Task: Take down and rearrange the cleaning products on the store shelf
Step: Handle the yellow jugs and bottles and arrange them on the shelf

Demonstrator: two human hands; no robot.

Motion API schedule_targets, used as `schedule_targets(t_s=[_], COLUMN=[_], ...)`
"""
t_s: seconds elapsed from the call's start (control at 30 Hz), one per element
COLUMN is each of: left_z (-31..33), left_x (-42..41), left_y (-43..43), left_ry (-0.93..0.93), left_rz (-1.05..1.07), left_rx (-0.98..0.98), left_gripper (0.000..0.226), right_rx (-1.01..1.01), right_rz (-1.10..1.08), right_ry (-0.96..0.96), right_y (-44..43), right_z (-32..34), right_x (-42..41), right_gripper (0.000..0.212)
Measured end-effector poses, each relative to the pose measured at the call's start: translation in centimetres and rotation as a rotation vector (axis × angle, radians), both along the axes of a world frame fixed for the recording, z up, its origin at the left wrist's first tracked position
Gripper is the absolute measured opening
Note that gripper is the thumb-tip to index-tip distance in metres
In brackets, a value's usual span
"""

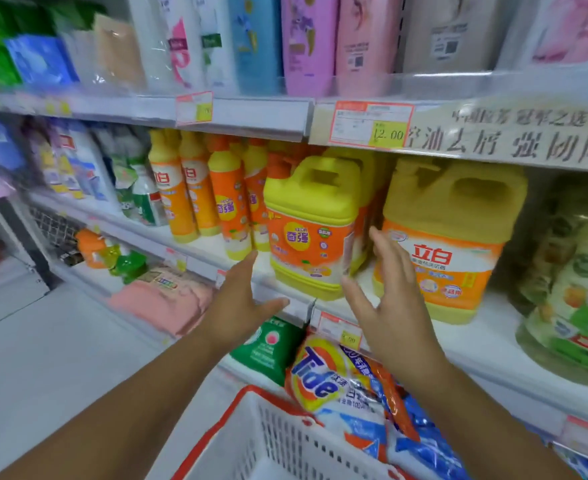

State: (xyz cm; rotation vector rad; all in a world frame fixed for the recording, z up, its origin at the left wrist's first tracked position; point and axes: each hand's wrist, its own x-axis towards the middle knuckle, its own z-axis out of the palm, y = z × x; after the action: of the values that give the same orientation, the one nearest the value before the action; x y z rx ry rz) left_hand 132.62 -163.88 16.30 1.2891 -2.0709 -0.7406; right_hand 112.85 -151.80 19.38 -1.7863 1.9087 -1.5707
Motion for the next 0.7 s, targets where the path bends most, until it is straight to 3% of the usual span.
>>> schedule_targets(t_s=[0.17,0.3,0.4,0.57,0.7], left_z=[-0.3,-0.2,-0.9,-1.1,-0.1], left_x=[0.5,-0.2,-1.4,-2.0,-0.5], left_y=[-7.0,-11.0,-13.7,-14.7,-13.2], left_ry=[0.085,0.027,-0.019,0.136,0.273], left_rz=[-0.189,-0.479,-0.591,-0.652,-0.652], left_rx=[0.027,0.094,0.216,0.339,0.240], left_gripper=[0.114,0.097,0.094,0.075,0.077], right_rx=[-0.029,-0.035,0.049,0.010,-0.102], right_rz=[-0.050,-0.210,-0.211,-0.251,-0.296], right_ry=[-0.166,-0.072,-0.077,-0.141,-0.167], right_y=[-6.4,-8.8,-9.2,-7.4,-3.6], right_z=[2.4,4.2,4.9,6.0,5.6], right_x=[0.6,0.0,-0.3,2.8,6.2], right_gripper=[0.086,0.109,0.125,0.101,0.085])
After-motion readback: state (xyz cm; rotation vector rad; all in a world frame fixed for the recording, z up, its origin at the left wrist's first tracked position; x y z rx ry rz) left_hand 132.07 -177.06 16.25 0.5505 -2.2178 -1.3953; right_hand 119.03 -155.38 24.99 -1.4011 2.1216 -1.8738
